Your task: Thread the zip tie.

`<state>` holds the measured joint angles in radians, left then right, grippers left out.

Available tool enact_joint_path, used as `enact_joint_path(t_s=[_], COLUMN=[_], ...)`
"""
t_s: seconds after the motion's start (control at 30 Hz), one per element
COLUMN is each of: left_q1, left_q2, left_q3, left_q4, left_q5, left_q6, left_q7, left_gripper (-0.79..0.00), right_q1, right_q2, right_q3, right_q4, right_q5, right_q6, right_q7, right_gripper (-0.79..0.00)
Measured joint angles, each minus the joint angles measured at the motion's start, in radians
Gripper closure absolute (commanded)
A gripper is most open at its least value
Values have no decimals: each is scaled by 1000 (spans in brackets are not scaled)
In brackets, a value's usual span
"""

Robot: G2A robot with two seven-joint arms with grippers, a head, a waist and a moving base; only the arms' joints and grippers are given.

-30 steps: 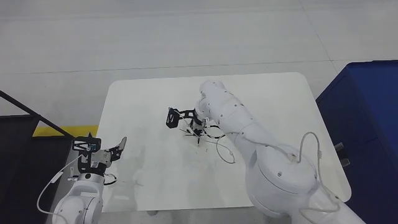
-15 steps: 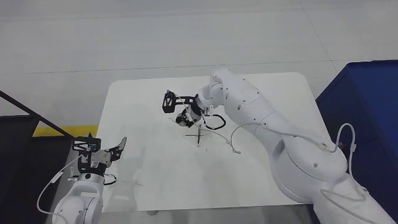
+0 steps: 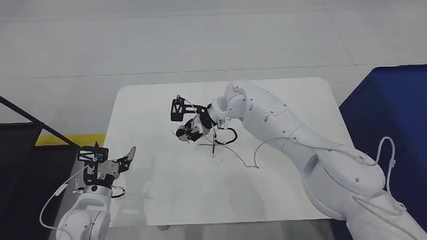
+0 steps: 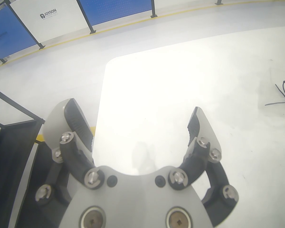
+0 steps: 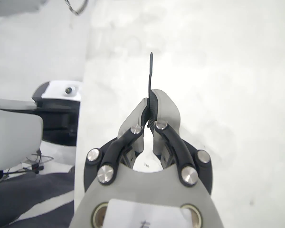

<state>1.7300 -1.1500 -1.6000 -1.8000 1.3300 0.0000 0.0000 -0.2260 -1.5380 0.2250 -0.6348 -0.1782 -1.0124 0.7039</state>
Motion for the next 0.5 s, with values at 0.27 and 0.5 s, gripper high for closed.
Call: enact_joint_path(t_s=[0.27, 0.5], left_q1=[0, 0], left_q2=[0, 0], left_q3=[0, 0], left_q4=[0, 0], left_q5=[0, 0], left_q6=[0, 0], left_q7=[0, 0], left_gripper=[-785, -785], right_q1=[-177, -268], right_q2=[253, 350], right_q3=[191, 296], right_q4=[-340, -449], right_q5=[133, 203], right_q6=[0, 0], right_q7=[-72, -28], right_gripper=[0, 0])
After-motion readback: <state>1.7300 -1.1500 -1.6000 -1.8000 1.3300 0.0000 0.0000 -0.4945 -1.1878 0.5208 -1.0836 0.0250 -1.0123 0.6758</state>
